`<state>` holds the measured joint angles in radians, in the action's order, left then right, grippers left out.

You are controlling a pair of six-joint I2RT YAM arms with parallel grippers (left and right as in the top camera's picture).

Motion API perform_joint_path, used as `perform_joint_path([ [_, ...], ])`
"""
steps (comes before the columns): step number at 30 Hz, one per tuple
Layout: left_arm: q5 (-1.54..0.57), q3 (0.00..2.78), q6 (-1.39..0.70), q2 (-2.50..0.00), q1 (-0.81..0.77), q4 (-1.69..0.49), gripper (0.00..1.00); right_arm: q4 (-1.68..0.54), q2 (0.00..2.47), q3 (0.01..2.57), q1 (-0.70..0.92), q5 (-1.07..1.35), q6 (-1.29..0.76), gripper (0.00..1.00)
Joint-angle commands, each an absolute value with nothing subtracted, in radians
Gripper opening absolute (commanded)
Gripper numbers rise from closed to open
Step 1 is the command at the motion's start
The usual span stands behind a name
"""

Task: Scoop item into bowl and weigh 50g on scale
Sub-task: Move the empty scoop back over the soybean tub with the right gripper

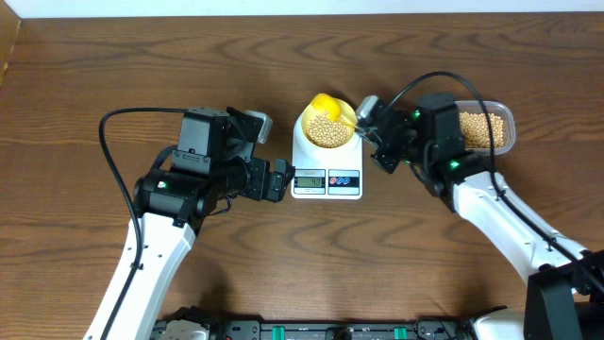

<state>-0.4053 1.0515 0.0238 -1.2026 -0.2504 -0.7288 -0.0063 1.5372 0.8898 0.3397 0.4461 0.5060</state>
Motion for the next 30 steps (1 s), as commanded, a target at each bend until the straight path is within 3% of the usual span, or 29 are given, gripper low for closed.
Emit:
perform_joint_path([
  [1,-0.399,1.053,0.033,-1.203,-0.247,-0.728,0.98,-0.008,1.513,0.897,0.375,0.372,0.545,0.01],
  [9,-0.399,1.053,0.033,-1.203,-0.247,-0.728,0.98,0.028,1.489,0.897,0.374,0.373,0.117,0.01],
  [15,-0.399,1.053,0.033,-1.203,-0.247,-0.728,0.98,0.054,1.361,0.897,0.247,0.368,-0.026,0.01],
  [24,-0.399,1.053,0.033,-1.203,-0.247,-0.728,0.98,-0.392,1.249,0.897,-0.202,0.327,-0.091,0.01],
  [30,-0.399,1.053,0.033,-1.203,-0.247,-0.728,0.98,-0.526,1.249,0.896,-0.259,0.125,-0.163,0.02],
])
